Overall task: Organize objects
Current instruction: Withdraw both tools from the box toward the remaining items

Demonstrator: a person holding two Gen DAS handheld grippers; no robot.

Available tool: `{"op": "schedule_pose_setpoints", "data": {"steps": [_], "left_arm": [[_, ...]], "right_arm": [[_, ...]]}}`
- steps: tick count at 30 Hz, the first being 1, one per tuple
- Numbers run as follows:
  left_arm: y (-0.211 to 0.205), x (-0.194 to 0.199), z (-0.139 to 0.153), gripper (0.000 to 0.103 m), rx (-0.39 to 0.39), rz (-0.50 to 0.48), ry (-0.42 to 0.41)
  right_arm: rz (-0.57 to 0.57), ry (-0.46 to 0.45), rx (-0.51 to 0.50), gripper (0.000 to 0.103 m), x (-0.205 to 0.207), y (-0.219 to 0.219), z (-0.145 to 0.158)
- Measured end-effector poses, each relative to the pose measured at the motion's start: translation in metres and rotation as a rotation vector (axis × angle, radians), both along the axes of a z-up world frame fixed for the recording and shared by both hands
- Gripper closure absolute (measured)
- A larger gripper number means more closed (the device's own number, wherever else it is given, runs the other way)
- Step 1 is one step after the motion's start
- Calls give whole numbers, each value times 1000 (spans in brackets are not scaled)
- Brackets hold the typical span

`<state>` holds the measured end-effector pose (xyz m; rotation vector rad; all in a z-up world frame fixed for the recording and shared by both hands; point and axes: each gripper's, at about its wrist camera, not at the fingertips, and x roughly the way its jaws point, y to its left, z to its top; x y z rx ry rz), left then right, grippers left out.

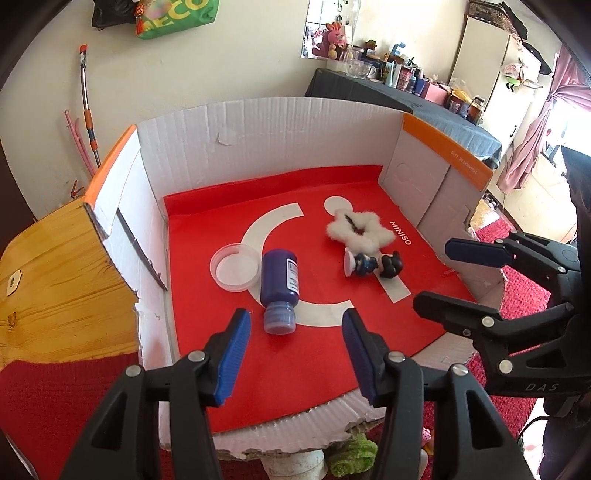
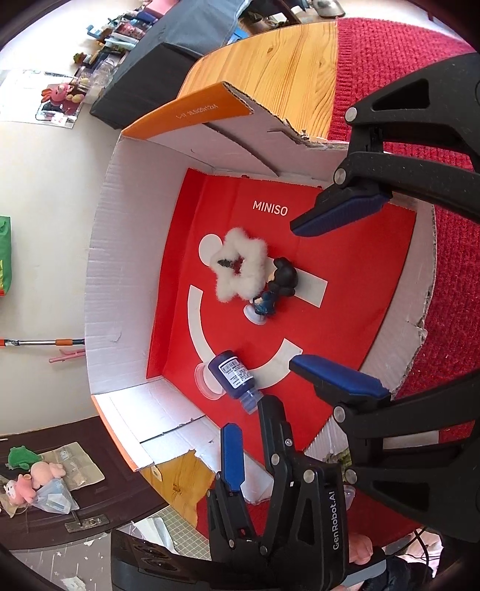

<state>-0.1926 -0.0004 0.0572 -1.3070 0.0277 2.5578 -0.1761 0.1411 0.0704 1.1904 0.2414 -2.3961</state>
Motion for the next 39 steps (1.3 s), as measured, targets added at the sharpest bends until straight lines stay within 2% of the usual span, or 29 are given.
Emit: {"op": "schedule_pose_setpoints", "data": {"steps": [1, 3, 9, 13, 25, 29, 39], "left_arm": [[0, 1, 1, 48, 2, -1, 3], [0, 5, 4, 41, 6, -2, 16], [-2, 16, 14, 31, 6, 8, 52], [-4, 22, 16, 29, -5, 14, 66], [-10, 44, 23, 15, 40, 30, 104], [-11, 51, 26, 11, 39, 37, 119], [-15, 67, 28, 2, 47, 61, 137]], "right_arm": [[1, 4, -2, 38, 2, 0, 1], [5, 13, -7, 33, 6, 1, 5], [10, 48, -6, 30, 18, 1, 13], [7, 63, -12, 25, 26, 3, 18], [14, 102, -30, 21, 56, 8, 28], [19, 113, -32, 15, 64, 8, 30], [21, 130, -52, 15, 79, 11, 33]]}}
